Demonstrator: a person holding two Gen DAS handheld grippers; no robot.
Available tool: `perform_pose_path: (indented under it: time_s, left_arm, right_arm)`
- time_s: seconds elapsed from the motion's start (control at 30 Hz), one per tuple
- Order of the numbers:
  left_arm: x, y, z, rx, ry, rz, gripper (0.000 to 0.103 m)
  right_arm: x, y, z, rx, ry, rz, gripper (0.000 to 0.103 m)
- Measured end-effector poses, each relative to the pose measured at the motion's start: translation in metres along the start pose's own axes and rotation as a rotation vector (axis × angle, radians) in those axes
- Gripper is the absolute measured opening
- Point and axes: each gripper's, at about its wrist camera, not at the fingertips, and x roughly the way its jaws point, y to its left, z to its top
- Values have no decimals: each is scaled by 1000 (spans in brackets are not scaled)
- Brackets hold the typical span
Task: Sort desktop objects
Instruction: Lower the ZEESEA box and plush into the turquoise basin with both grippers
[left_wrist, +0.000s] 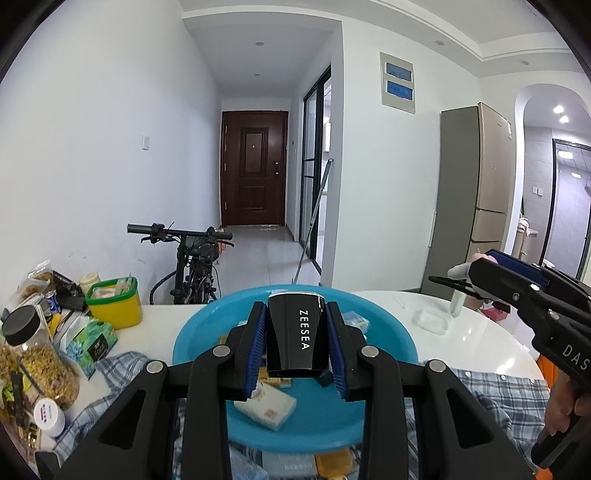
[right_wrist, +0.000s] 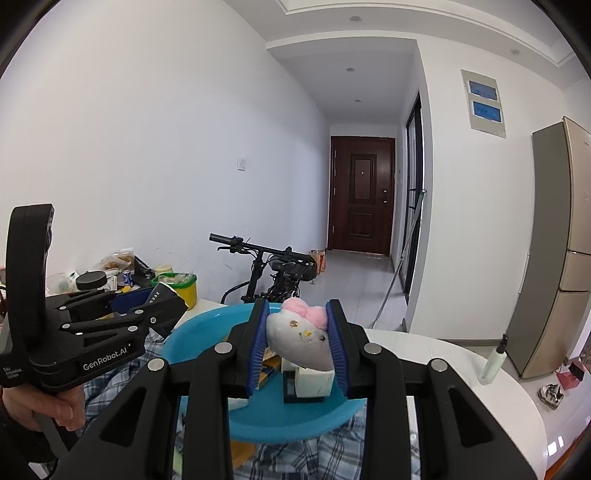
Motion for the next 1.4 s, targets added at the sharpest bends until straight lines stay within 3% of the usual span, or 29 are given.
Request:
perform_pose_path:
  time_s: [0.27,0.43,0.53,0.67,0.87,0.97,1.1,1.4]
  left_arm:
    - [50,21,22,-25,3,22,34]
    - [88,26,38,30,-31,72,34]
    - [111,33,43,7,-17,19,34]
    - [129,28,52,43,-22,34,34]
    - [157,34,70,-2,-11,20,34]
    - [167,33,78,35,-26,50,34]
    - [181,23,89,170,-34,126,34]
    - [175,22,132,82,-57,82,34]
  right_arm:
    - [47,-8,18,8,12,-21,30]
    - [84,-16,27,31,43,-19,30]
    - [108,-27,30,90,99,-18,30]
    - [125,-36,33,114,117,-36,30]
    - [142,-40,42,108,121,-36,30]
    - [150,-39,48,79,116,-44,30]
    - [162,-40,58,69,129,-40,30]
    - [180,-45,95,115,168,-20,30]
